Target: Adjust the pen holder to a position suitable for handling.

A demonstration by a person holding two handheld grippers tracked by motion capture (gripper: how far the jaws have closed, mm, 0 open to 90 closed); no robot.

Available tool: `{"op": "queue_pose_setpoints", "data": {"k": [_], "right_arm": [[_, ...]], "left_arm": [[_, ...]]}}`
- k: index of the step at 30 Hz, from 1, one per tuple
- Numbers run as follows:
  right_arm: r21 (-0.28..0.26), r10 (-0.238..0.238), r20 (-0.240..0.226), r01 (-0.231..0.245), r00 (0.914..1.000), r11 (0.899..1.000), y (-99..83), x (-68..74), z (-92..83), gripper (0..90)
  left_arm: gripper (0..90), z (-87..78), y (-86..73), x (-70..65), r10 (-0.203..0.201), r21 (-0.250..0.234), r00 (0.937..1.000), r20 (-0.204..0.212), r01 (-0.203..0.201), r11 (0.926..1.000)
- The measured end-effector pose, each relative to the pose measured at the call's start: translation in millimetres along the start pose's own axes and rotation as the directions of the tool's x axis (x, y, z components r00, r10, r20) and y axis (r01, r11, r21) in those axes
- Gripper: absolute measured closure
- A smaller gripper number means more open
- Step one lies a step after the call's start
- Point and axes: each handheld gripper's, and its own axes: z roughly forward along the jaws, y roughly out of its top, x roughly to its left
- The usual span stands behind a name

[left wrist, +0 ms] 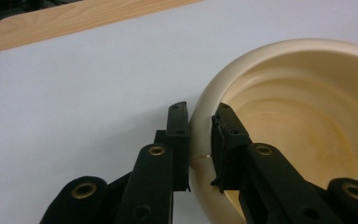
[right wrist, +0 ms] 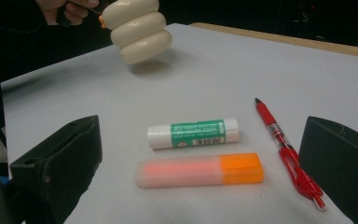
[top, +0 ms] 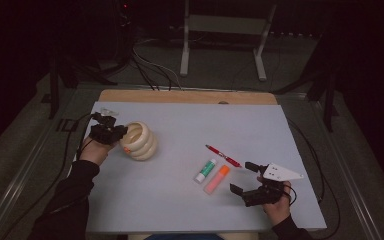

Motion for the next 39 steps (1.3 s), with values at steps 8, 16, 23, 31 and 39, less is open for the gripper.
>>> {"op": "queue_pose_setpoints", "data": {"k": [8, 16, 23, 31, 39], "right_arm": [[-0.002, -0.002, 0.000, 0.002, 1.0000, 1.000, 0.2, -0.1, -0.8, 0.0], [-0.003, -0.003, 0.000, 0.003, 1.0000, 1.000, 0.4, 0.1, -1.1, 0.1], [-0.003, -0.003, 0.001, 0.003, 1.0000, 1.000, 0.5, 0.1, -1.3, 0.0], [-0.002, -0.004, 0.002, 0.004, 1.0000, 1.000, 0.4, -0.1, -1.3, 0.1], [-0.002, -0.004, 0.002, 0.004, 1.0000, 1.000, 0.4, -0.2, -1.4, 0.1]], "left_arm": [[79.7, 2.0, 5.9, -25.0, 0.036, -0.005, 0.9970, 0.068, -0.036, 0.9994], [79.7, 2.6, 10.2, -49.9, 0.103, 0.003, 0.9880, 0.116, -0.104, 0.9946], [79.7, 6.9, 10.1, -67.0, 0.139, 0.015, 0.9798, 0.144, -0.143, 0.9897], [79.6, 14.4, 12.4, -81.7, 0.171, 0.049, 0.9759, 0.136, -0.179, 0.9827], [79.0, 18.4, 10.3, -91.2, 0.174, 0.056, 0.9772, 0.122, -0.181, 0.9818]]}}
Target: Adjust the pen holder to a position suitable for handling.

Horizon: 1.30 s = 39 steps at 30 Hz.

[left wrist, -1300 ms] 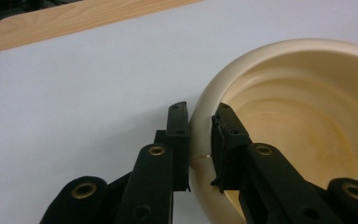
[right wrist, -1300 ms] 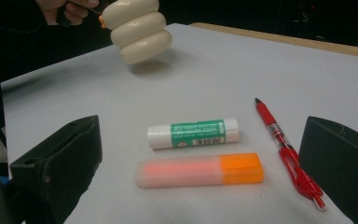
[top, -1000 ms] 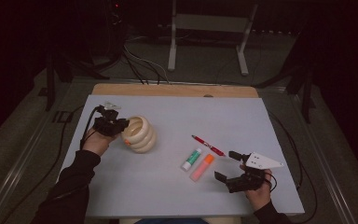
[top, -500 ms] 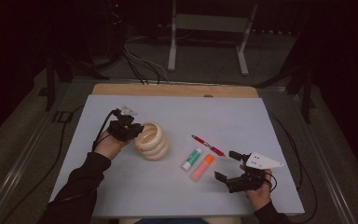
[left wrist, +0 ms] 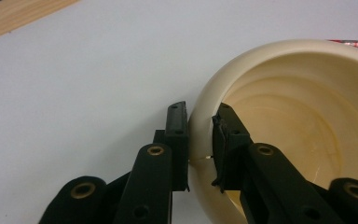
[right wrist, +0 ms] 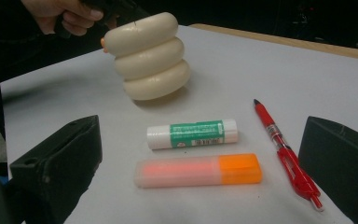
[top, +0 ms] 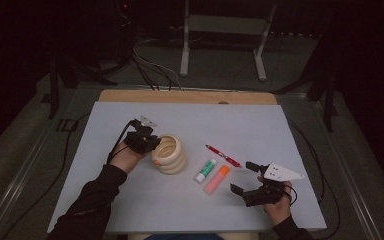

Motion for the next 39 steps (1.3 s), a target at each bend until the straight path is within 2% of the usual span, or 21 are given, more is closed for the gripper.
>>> {"op": "queue_pose_setpoints", "data": {"k": [2, 4, 5, 8, 10, 13, 17, 20, 21, 23, 24, 31, 37, 39], "right_arm": [[0.001, -0.001, -0.001, 0.001, 1.0000, 1.000, 0.0, 0.0, 0.2, 0.0], [0.001, -0.001, -0.001, 0.001, 1.0000, 1.000, -0.1, 0.1, 0.4, 0.1], [0.001, -0.001, -0.001, 0.001, 1.0000, 1.000, -0.1, 0.0, 0.4, 0.0], [0.002, -0.001, -0.001, 0.001, 1.0000, 1.000, -0.2, -0.1, 0.6, 0.0], [0.002, -0.002, -0.002, 0.002, 1.0000, 1.000, -0.2, 0.0, 0.3, 0.1], [0.001, 0.001, -0.002, -0.001, 1.0000, 1.000, -0.3, -0.4, 0.3, 0.0], [0.001, 0.001, -0.003, -0.001, 1.0000, 1.000, -0.3, -0.4, 0.5, 0.0], [0.002, -0.001, -0.003, 0.001, 1.0000, 1.000, -0.3, -0.2, 0.4, 0.0], [0.002, -0.001, -0.004, 0.001, 1.0000, 1.000, -0.2, -0.2, 0.4, 0.0], [0.001, 0.000, -0.004, 0.000, 1.0000, 1.000, -0.2, -0.3, 0.4, 0.0], [0.001, 0.000, -0.003, 0.000, 1.0000, 1.000, -0.2, -0.3, 0.4, 0.0], [0.006, 0.004, -0.008, -0.004, 1.0000, 1.000, -0.4, -0.4, 1.1, 0.1], [0.010, 0.006, -0.011, -0.005, 0.9999, 1.000, 0.0, 0.3, 2.2, 0.1], [0.012, 0.006, -0.010, -0.006, 0.9999, 1.000, 0.2, 0.6, 2.8, 0.1]], "left_arm": [[78.8, 2.3, 0.0, -4.5, 0.009, 0.006, 0.9999, -0.009, -0.009, 0.9999], [77.6, 1.6, 1.8, -7.2, 0.007, 0.004, 1.0000, 0.004, -0.007, 1.0000], [77.4, 1.9, 2.7, -9.2, 0.020, 0.005, 0.9998, -0.002, -0.020, 0.9998], [75.8, 2.6, 5.5, -13.0, 0.021, -0.006, 0.9995, 0.025, -0.021, 0.9998], [71.0, 3.3, 6.4, -14.5, 0.022, -0.013, 0.9993, 0.032, -0.021, 0.9997], [63.2, 1.8, 6.7, -13.8, 0.008, -0.051, 0.9972, 0.074, -0.004, 0.9987], [51.2, -3.3, 9.0, -11.7, -0.007, -0.085, 0.9945, 0.104, 0.016, 0.9963], [45.7, -8.4, 10.7, -10.4, -0.013, -0.106, 0.9909, 0.134, 0.027, 0.9940], [44.2, -10.2, 11.1, -10.2, -0.014, -0.111, 0.9916, 0.129, 0.029, 0.9934], [42.1, -14.1, 11.4, -8.2, -0.019, -0.125, 0.9884, 0.151, 0.038, 0.9915], [41.6, -16.2, 11.4, -7.3, -0.019, -0.133, 0.9890, 0.147, 0.039, 0.9903], [35.2, -29.0, 7.2, 1.0, -0.030, -0.190, 0.9822, 0.185, 0.066, 0.9795], [25.9, -39.1, -1.6, 10.5, -0.043, -0.230, 0.9818, 0.185, 0.086, 0.9694], [22.8, -42.1, -5.1, 12.3, -0.032, -0.244, 0.9830, 0.181, 0.076, 0.9667]]}}
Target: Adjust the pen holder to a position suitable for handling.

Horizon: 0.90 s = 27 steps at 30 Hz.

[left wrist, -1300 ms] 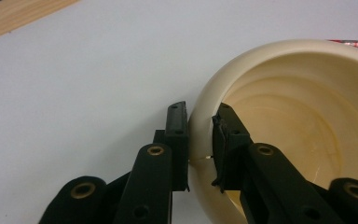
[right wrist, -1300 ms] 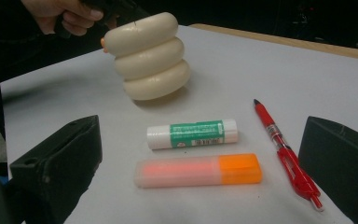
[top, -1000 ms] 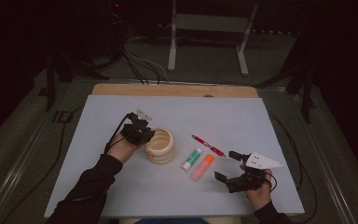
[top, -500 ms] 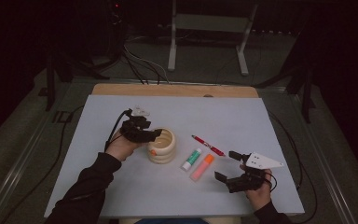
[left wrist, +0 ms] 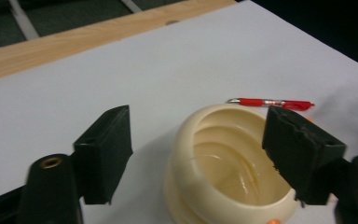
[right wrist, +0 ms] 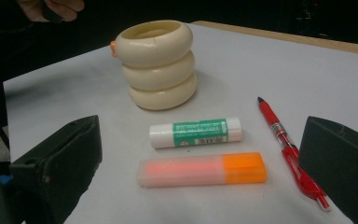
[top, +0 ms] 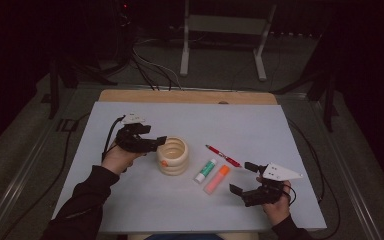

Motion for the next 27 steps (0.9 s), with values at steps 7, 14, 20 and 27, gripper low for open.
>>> {"op": "queue_pose_setpoints", "data": {"k": [7, 14, 20, 27], "right_arm": [[-0.008, 0.009, -0.010, -0.010, 0.9999, 1.000, 2.2, -0.3, 1.2, 0.0], [-0.007, 0.040, -0.041, -0.041, 0.9983, 0.999, 7.1, -2.3, 3.2, 0.1], [-0.011, 0.049, -0.060, -0.049, 0.9970, 0.999, 13.7, -2.5, 6.7, 0.1], [-0.035, 0.015, -0.037, -0.017, 0.9992, 0.999, 26.1, -10.1, 8.2, 0.1]], "left_arm": [[9.7, -14.1, -8.7, 3.7, 0.007, -0.048, 0.9999, 0.015, -0.006, 0.9988], [1.4, -26.1, -18.5, 3.9, 0.025, -0.092, 0.9993, 0.029, -0.022, 0.9956], [0.6, -33.0, -31.2, 1.9, 0.056, -0.134, 0.9965, 0.062, -0.048, 0.9899], [0.6, -38.8, -48.4, -4.6, 0.077, -0.167, 0.9902, 0.117, -0.056, 0.9844]]}}
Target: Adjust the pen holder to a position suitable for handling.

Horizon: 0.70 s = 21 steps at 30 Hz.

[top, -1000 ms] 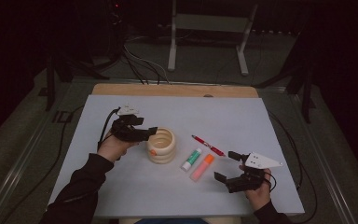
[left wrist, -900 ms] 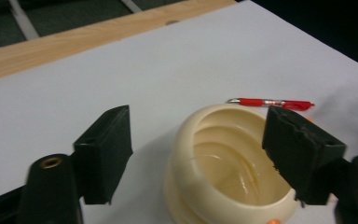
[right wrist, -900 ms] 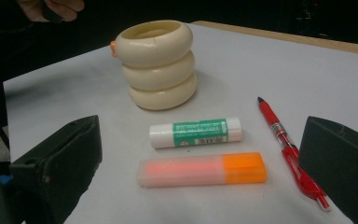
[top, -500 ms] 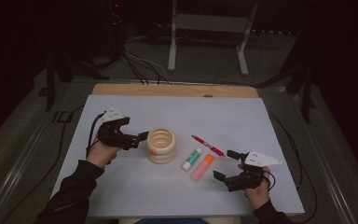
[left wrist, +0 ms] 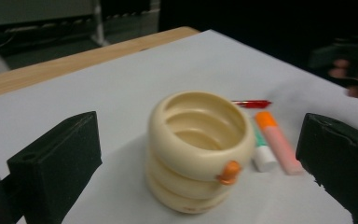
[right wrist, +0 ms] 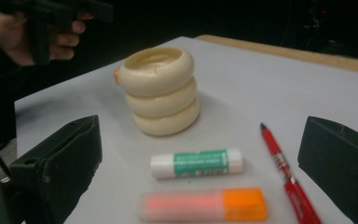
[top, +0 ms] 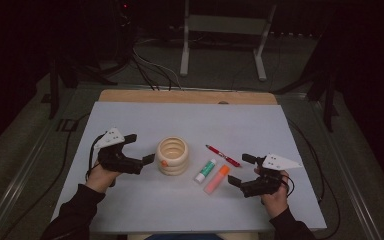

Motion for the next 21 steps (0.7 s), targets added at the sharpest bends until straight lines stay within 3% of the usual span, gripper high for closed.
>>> {"op": "queue_pose_setpoints", "data": {"k": [5, 9, 13, 21], "right_arm": [[-0.005, -0.028, 0.018, 0.028, 0.9994, 1.000, 9.6, -8.3, 5.0, 0.0], [0.004, -0.062, 0.030, 0.062, 0.9976, 0.998, 15.2, -15.0, 10.7, 0.0], [0.019, -0.088, 0.041, 0.087, 0.9953, 0.996, 21.2, -21.3, 16.6, 0.0], [0.052, -0.038, 0.058, 0.035, 0.9976, 0.998, 34.5, -41.4, 31.4, 0.0]], "left_arm": [[0.7, -1.5, -9.9, -6.8, 0.024, 0.007, 0.9994, 0.023, -0.024, 0.9997], [0.7, -3.0, -16.4, -10.2, 0.020, -0.011, 0.9982, 0.057, -0.020, 0.9997], [0.7, -3.8, -23.9, -14.4, 0.043, 0.000, 0.9972, 0.061, -0.043, 0.9991], [0.7, -10.0, -42.4, -19.6, 0.050, -0.030, 0.9969, 0.060, -0.049, 0.9984]]}}
